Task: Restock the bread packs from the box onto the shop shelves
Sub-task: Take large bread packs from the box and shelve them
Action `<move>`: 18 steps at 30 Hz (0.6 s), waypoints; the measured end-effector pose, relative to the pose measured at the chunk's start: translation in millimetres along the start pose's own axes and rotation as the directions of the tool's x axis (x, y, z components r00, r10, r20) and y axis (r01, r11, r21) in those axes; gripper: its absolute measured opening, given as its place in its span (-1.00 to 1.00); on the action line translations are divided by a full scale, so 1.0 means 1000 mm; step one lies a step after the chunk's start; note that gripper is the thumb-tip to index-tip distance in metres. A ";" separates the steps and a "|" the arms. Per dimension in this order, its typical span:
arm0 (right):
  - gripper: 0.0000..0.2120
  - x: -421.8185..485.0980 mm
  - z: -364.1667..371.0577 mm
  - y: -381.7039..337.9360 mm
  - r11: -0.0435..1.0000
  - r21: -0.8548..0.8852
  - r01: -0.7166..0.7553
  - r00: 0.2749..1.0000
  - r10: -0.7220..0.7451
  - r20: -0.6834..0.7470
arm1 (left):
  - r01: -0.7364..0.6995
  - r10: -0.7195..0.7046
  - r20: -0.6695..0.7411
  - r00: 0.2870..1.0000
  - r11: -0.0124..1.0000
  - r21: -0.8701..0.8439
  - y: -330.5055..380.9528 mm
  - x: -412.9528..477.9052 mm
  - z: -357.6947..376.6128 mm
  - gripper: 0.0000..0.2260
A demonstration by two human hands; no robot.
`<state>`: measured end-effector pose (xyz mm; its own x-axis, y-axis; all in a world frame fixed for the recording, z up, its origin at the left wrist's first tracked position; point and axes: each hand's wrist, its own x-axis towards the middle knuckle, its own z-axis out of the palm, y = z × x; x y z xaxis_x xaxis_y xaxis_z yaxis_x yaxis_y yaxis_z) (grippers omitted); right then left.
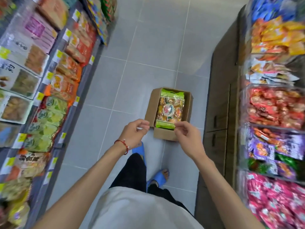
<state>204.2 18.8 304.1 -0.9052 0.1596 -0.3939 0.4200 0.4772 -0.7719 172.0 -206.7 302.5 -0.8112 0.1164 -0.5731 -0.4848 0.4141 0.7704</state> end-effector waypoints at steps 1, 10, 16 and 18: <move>-0.78 0.008 -0.006 0.004 1.000 -0.007 -0.012 1.000 0.013 0.008 | 0.011 -0.011 -0.004 1.000 1.000 0.004 0.000 0.007 0.006 -0.78; -0.77 0.115 -0.023 0.022 0.986 -0.161 -0.046 0.991 0.066 0.115 | 0.140 -0.132 -0.119 0.984 0.989 0.056 0.013 0.113 0.021 -0.79; -0.75 0.176 -0.022 0.023 0.979 -0.191 -0.067 0.962 0.115 0.249 | 0.255 -0.255 -0.089 0.963 0.967 -0.013 0.027 0.159 0.044 -0.79; -0.74 0.193 -0.024 0.026 0.977 -0.202 -0.069 0.953 0.125 0.278 | 0.281 -0.282 -0.080 0.956 0.959 -0.018 0.029 0.171 0.053 -0.80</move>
<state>38.5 82.5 219.7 -0.7919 -0.0286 -0.6100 0.4595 0.6299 -0.6261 36.8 -127.2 212.0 -0.6653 -0.0778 -0.7426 -0.6991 0.4141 0.5829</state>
